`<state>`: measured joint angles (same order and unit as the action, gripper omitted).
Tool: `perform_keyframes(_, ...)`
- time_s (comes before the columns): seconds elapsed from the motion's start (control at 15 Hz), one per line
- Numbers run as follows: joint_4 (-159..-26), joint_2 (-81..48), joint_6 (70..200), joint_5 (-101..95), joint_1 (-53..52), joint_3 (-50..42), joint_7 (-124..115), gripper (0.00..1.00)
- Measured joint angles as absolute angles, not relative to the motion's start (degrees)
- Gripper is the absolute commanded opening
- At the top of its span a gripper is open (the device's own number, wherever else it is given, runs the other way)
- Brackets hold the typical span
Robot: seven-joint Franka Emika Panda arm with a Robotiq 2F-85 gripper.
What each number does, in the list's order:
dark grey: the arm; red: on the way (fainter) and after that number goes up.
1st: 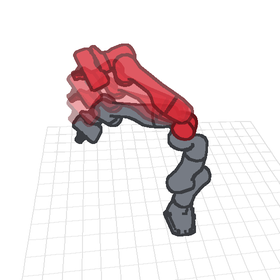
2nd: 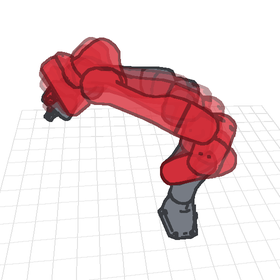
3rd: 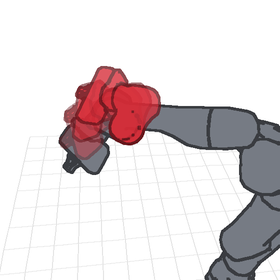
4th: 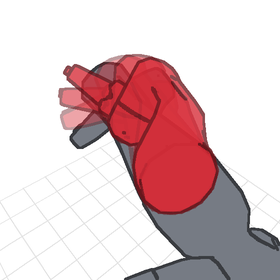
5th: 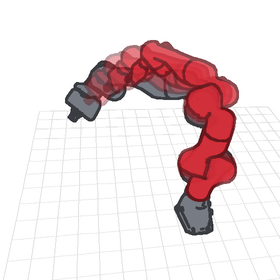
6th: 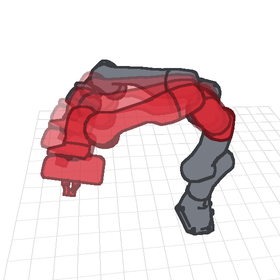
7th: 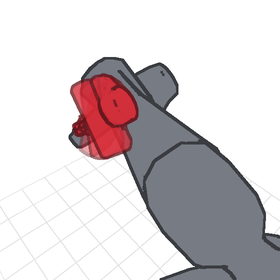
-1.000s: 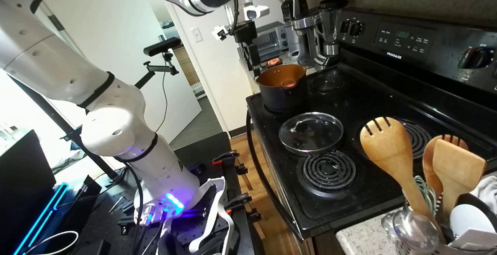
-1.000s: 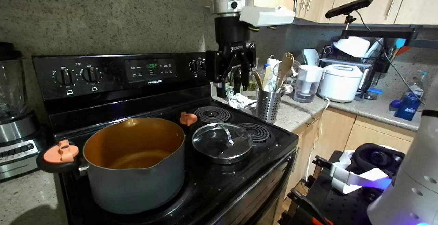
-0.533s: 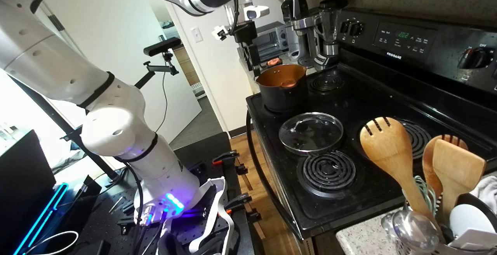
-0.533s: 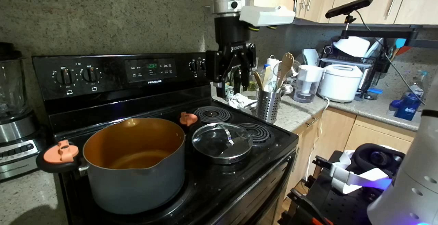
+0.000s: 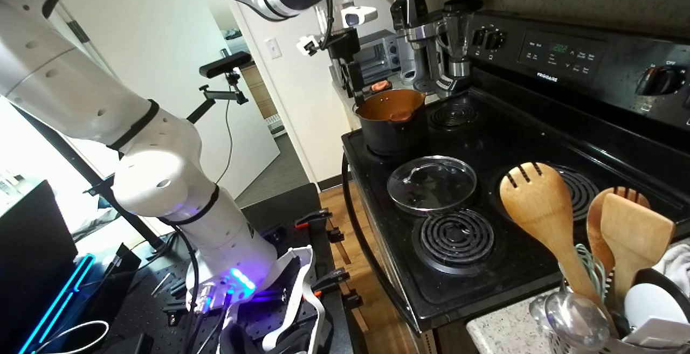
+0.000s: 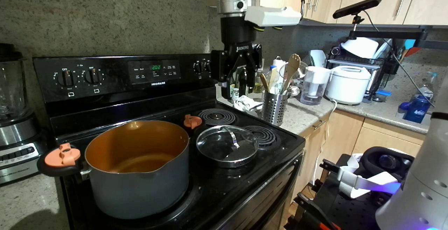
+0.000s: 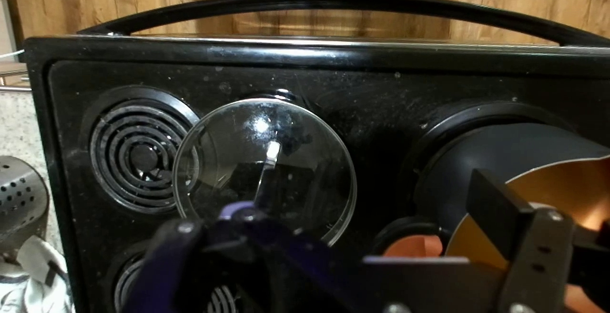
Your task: Cover the pot with the lid
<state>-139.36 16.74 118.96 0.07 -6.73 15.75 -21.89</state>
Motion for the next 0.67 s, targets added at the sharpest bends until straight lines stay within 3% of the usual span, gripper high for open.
perform_keyframes(0.67, -136.2, 8.3, 120.9, -1.3, -4.7, 9.7, -21.8, 1.00)
